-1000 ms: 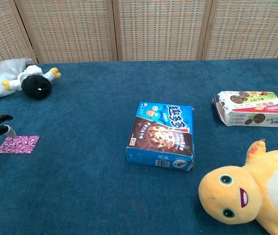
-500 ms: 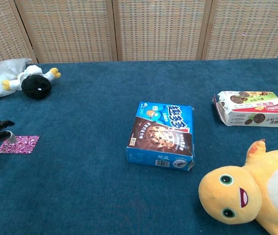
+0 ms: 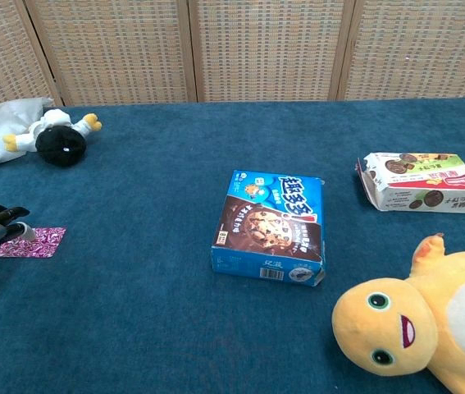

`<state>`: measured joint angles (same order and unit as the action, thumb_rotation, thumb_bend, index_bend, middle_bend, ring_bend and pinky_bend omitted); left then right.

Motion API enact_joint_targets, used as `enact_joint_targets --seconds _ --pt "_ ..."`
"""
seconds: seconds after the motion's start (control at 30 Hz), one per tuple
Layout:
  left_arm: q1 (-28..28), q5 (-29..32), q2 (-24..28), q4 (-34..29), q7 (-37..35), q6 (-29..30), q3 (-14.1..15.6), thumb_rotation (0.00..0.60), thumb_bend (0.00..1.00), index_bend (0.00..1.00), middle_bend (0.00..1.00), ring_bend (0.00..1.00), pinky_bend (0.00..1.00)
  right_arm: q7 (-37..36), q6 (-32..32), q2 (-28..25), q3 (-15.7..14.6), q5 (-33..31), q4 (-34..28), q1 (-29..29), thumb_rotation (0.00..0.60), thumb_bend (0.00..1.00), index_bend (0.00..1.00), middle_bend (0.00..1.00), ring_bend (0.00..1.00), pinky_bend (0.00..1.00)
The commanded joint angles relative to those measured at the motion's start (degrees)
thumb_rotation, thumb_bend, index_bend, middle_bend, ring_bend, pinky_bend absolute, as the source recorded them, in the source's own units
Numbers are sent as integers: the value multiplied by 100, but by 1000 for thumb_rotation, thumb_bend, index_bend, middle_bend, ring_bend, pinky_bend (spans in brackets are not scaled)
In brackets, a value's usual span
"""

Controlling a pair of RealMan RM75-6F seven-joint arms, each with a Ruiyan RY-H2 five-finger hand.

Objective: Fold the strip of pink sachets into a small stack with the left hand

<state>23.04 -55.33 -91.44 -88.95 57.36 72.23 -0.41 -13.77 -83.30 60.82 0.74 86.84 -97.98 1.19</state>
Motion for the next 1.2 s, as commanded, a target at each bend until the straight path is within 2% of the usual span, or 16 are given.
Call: enact_joint_targets --seconds 0.03,0.83,1.2 --pt "3 4 -3 7 -7 8 5 600 961 156 0 0 0 4 2 1 0 0 -2 1 600 105 43 0 0 0" --pt "61 343 127 108 172 -14 92 600 965 156 0 0 0 23 -5 -4 -6 5 -21 -5 600 105 43 0 0 0" --pt "4 426 241 213 37 -17 146 600 965 156 0 0 0 37 -11 0 -9 19 -23 -5 600 105 43 0 0 0"
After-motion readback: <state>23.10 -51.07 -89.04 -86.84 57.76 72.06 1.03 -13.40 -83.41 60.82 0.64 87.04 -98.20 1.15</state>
